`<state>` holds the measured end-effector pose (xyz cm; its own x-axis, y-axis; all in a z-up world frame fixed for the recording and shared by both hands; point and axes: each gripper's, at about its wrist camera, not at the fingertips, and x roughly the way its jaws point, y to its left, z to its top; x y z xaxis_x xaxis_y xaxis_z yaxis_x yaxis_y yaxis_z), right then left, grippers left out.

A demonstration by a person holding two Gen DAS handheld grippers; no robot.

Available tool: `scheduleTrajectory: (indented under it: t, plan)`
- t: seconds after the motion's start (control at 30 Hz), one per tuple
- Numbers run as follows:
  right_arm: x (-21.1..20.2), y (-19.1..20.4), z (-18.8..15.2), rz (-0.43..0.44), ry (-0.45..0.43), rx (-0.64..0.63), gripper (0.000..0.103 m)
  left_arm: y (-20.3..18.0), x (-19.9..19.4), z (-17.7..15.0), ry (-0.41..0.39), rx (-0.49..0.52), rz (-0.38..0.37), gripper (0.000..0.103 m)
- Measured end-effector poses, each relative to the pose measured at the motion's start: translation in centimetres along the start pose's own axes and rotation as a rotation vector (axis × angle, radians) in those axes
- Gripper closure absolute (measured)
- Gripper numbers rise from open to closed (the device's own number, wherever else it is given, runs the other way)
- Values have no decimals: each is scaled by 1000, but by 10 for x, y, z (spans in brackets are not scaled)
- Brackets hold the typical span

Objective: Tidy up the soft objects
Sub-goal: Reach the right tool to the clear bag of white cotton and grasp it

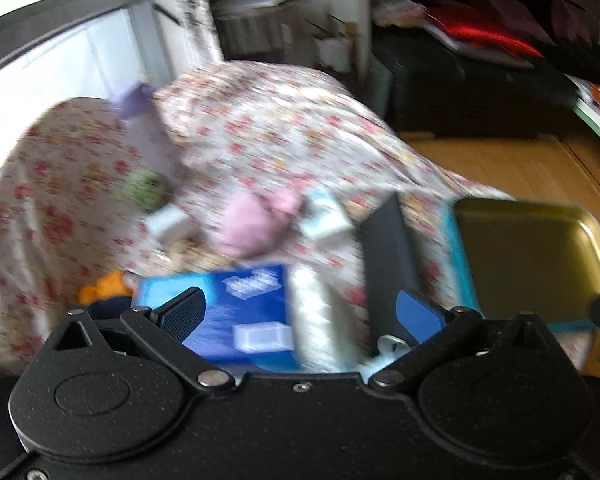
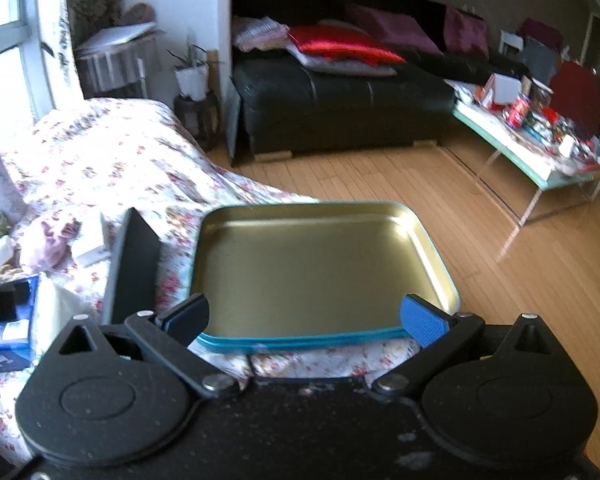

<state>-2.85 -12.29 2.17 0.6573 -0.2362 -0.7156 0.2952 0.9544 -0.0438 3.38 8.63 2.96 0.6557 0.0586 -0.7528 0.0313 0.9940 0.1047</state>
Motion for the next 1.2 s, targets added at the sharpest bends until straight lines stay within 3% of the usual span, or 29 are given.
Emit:
scheduleTrajectory:
  t: [0.23, 0.33, 0.47, 0.6, 0.83, 0.97, 1.2]
  plan:
    - [-16, 30, -5, 101, -71, -16, 0, 75, 7, 10, -37, -87, 108, 4]
    - [-21, 47, -16, 148, -77, -34, 1, 103, 10, 8, -30, -129, 103, 4]
    - [-20, 74, -30, 193, -22, -106, 1, 127, 10, 0, -32, -131, 117, 4]
    - [-13, 92, -41, 267, 65, -136, 1, 152, 1, -3, -78, -119, 201, 4]
    - [-19, 120, -53, 324, 61, -213, 1, 217, 7, -2, -18, -300, 165, 4]
    - [-24, 134, -53, 383, 63, -233, 1, 228, 24, -10, 52, -337, 177, 4]
    - [-28, 155, -61, 408, 58, -318, 5, 202, 43, -21, 116, -268, 128, 4]
